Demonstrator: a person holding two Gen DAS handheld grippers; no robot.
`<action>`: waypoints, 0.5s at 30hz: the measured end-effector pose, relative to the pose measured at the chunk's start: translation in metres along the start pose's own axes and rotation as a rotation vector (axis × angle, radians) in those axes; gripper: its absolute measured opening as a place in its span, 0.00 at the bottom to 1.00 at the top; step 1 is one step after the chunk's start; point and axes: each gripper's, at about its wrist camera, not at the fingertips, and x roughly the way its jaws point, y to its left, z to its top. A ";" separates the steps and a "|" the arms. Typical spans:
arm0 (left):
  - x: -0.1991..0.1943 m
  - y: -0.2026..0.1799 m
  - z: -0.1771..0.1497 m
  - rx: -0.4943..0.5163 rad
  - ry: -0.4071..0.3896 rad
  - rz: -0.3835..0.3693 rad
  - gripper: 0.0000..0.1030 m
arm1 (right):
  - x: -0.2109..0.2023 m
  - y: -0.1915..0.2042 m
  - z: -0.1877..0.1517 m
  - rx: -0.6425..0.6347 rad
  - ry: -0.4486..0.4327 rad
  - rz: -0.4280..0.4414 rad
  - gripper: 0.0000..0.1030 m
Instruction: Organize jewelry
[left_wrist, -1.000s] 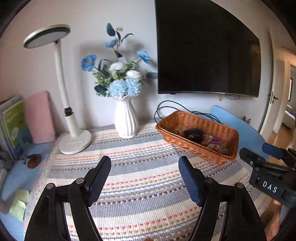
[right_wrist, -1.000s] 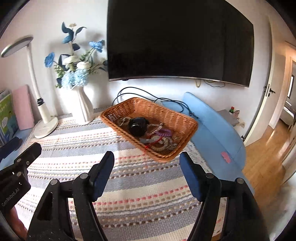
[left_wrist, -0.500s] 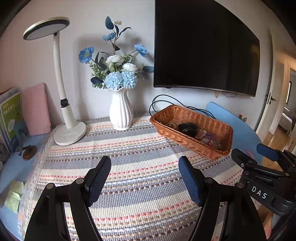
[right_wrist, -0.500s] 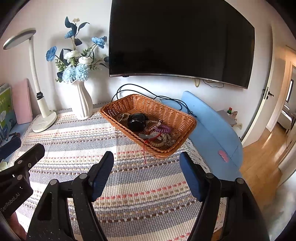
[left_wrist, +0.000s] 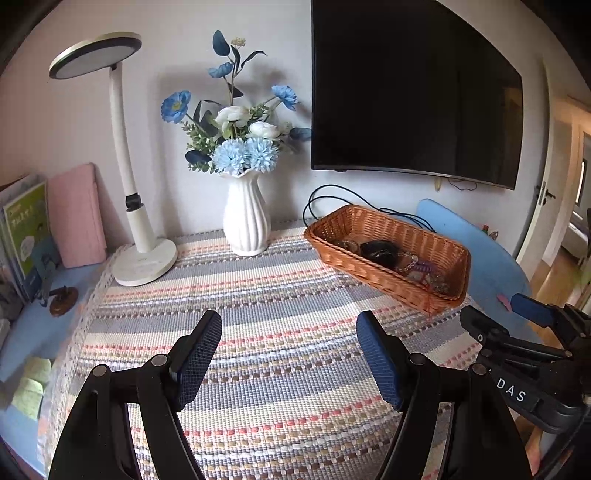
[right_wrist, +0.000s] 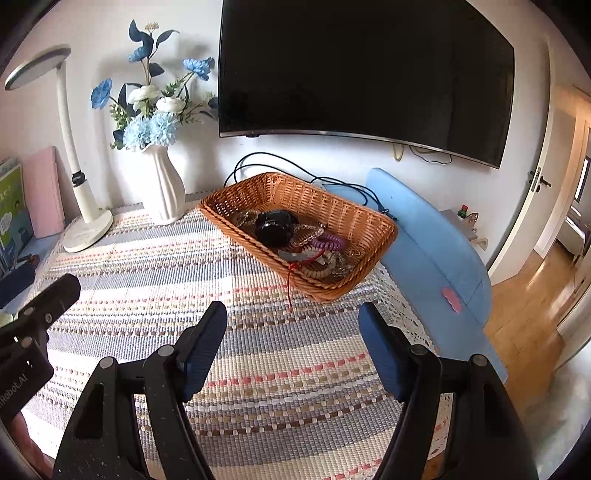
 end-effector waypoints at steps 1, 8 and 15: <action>0.000 0.000 0.000 -0.002 0.001 0.002 0.74 | 0.000 0.001 -0.001 0.000 0.002 0.002 0.73; 0.005 0.006 -0.001 -0.028 0.021 0.004 0.74 | 0.005 0.011 -0.004 -0.037 0.014 0.010 0.73; 0.011 0.010 -0.004 -0.048 0.041 0.011 0.74 | 0.009 0.015 -0.006 -0.027 0.032 0.026 0.73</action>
